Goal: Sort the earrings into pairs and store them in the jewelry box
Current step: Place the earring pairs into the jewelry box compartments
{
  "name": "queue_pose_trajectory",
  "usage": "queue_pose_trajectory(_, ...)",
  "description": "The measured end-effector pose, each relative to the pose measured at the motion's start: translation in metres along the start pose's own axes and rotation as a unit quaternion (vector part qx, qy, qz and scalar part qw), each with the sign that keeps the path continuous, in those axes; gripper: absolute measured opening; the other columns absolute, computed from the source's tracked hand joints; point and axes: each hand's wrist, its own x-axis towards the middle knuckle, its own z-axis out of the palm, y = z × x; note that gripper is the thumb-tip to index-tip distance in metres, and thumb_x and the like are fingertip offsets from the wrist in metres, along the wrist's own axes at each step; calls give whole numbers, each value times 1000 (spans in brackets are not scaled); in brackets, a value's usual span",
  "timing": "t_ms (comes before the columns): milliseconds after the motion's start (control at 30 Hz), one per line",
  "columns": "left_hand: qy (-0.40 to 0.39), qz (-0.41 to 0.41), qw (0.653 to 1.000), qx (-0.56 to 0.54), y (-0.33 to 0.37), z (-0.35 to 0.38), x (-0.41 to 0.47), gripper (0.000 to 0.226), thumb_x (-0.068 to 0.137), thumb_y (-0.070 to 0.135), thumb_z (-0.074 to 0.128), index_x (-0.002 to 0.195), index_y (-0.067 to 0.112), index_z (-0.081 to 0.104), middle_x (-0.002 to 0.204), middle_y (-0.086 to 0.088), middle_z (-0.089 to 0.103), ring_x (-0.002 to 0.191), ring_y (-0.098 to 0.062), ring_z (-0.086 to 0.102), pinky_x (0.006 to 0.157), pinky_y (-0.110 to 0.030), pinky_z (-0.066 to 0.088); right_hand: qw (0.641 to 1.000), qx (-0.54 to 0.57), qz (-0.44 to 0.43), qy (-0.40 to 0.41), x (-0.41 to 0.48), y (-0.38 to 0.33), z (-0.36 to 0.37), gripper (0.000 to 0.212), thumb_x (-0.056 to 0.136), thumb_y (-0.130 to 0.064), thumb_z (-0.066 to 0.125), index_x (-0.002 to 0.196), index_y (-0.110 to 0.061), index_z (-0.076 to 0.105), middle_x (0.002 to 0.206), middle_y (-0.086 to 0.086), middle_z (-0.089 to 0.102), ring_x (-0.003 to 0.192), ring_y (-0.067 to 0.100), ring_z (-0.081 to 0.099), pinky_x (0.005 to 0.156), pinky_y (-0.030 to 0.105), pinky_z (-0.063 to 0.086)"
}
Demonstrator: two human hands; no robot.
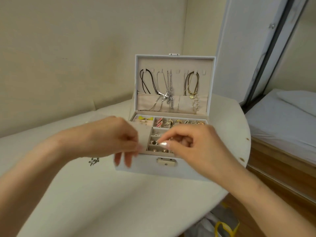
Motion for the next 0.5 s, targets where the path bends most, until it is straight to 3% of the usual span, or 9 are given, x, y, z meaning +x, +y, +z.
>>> queue_pose_trajectory(100,-113,-114,985,57,-32,1,-18,20,90,29,53,79,16,63,70,11,72,56,0,63,56,-11,42,997,-35,-10,-74,-9,-8,31,9,83,-22,68,89,-25,73,54,-15,54,55,0,51,56,10,35)
queue_pose_trajectory(200,-110,-188,970,112,-61,5,-25,23,82,43,63,78,22,53,69,10,66,59,1,56,60,-14,41,992,-49,6,-117,-10,-8,58,12,85,-24,64,96,-25,71,64,-7,61,56,3,50,63,21,43)
queue_pose_trajectory(300,-110,-258,947,154,-80,7,-24,41,77,54,65,92,19,51,81,7,55,67,-8,46,57,-18,33,989,-58,19,-133,-9,-5,75,13,85,-26,64,97,-26,70,70,-5,63,59,4,49,69,27,47)
queue_pose_trajectory(400,-78,-291,946,118,-100,11,-17,52,79,54,63,107,14,46,82,5,54,80,-13,51,61,-20,34,988,-57,18,-146,-11,-4,83,13,85,-28,64,97,-27,70,65,-10,58,58,2,50,65,23,43)
queue_pose_trajectory(500,34,-249,968,-15,-122,18,-8,49,73,48,72,101,13,52,84,2,58,76,-14,54,63,-24,38,987,-53,20,-148,-13,-4,84,12,85,-29,64,96,-27,70,63,-13,55,59,-1,51,60,18,37)
